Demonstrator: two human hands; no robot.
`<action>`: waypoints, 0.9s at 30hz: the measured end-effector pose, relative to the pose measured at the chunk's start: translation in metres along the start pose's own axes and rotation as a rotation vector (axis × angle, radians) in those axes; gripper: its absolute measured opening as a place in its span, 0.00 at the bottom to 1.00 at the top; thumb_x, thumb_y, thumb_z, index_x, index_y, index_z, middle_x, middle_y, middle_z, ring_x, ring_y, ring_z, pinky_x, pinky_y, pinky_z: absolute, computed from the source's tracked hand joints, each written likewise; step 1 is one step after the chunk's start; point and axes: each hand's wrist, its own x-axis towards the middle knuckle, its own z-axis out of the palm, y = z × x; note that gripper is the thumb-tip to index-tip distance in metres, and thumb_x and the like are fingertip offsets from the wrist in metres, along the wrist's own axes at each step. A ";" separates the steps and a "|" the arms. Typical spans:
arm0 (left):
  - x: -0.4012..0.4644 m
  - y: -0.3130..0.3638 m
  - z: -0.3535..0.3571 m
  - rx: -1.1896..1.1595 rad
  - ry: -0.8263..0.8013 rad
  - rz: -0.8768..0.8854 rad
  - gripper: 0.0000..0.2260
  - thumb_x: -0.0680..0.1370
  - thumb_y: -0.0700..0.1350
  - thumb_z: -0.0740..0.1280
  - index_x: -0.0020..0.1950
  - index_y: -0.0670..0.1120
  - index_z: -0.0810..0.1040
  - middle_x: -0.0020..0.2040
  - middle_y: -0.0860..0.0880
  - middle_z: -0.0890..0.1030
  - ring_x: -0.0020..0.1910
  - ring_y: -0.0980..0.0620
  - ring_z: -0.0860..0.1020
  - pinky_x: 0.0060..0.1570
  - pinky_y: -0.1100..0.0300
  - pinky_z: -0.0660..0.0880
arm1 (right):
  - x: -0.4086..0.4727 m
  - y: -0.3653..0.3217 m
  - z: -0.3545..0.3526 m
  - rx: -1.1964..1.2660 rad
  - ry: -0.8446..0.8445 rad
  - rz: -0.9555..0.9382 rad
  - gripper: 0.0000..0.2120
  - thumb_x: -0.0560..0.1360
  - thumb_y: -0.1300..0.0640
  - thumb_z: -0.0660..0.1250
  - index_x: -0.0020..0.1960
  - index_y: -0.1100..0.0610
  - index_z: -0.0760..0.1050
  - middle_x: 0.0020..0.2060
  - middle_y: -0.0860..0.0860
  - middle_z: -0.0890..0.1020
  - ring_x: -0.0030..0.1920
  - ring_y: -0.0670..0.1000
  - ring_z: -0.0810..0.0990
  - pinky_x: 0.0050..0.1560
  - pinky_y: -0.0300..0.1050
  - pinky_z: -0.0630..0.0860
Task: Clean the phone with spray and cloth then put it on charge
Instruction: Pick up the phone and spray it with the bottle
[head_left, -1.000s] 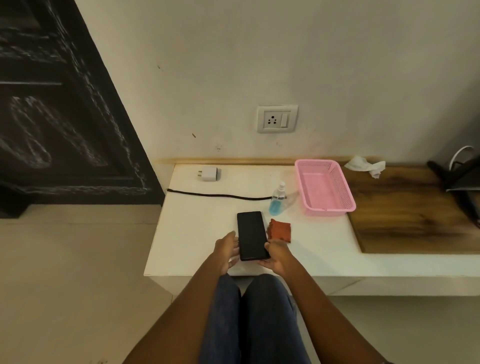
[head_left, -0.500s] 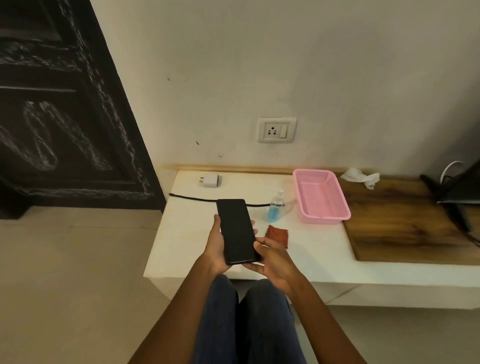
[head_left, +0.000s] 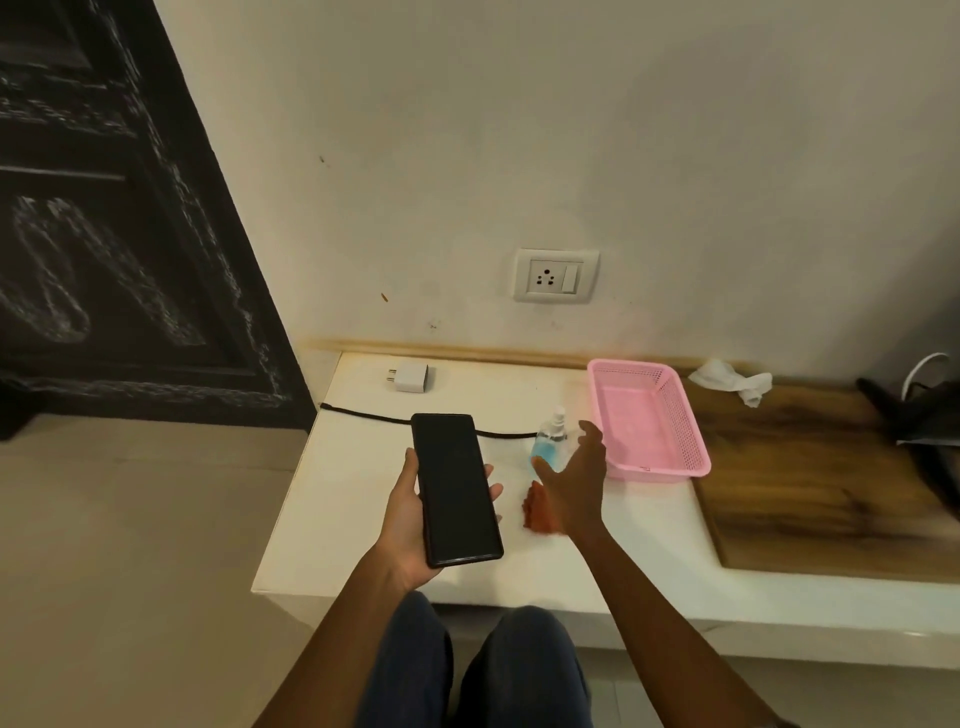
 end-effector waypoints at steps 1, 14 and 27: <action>0.002 0.001 0.000 0.007 -0.007 -0.005 0.31 0.73 0.69 0.58 0.59 0.46 0.81 0.64 0.43 0.79 0.62 0.41 0.77 0.61 0.41 0.73 | 0.005 0.003 0.006 0.009 -0.004 0.005 0.36 0.69 0.56 0.74 0.69 0.59 0.59 0.65 0.57 0.69 0.64 0.55 0.70 0.64 0.46 0.67; 0.004 0.017 -0.004 0.003 -0.063 0.022 0.31 0.72 0.68 0.60 0.62 0.46 0.80 0.66 0.43 0.77 0.64 0.41 0.76 0.58 0.42 0.75 | -0.011 -0.018 0.018 0.300 0.212 -0.156 0.27 0.71 0.60 0.71 0.66 0.57 0.64 0.58 0.54 0.77 0.54 0.48 0.77 0.48 0.24 0.71; -0.061 0.025 0.029 0.077 -0.167 0.131 0.33 0.70 0.67 0.65 0.65 0.45 0.77 0.66 0.43 0.76 0.60 0.42 0.77 0.64 0.42 0.71 | -0.104 -0.113 -0.063 0.360 0.266 -0.538 0.32 0.72 0.58 0.68 0.71 0.53 0.55 0.58 0.42 0.67 0.59 0.31 0.69 0.51 0.20 0.67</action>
